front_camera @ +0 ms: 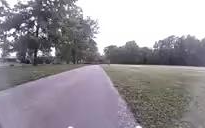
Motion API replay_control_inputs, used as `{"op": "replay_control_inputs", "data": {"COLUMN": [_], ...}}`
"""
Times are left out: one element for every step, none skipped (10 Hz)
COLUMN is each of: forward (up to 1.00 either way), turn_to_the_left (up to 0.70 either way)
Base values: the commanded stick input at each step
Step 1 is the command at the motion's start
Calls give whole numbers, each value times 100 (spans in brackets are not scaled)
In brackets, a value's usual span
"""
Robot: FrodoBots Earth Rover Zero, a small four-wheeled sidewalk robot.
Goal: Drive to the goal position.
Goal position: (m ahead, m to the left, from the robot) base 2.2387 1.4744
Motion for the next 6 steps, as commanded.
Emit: {"op": "replay_control_inputs", "data": {"forward": [70, 70, 70, 70, 70, 70], "turn_to_the_left": [1, 2, 2, 5, 6, 6]}}
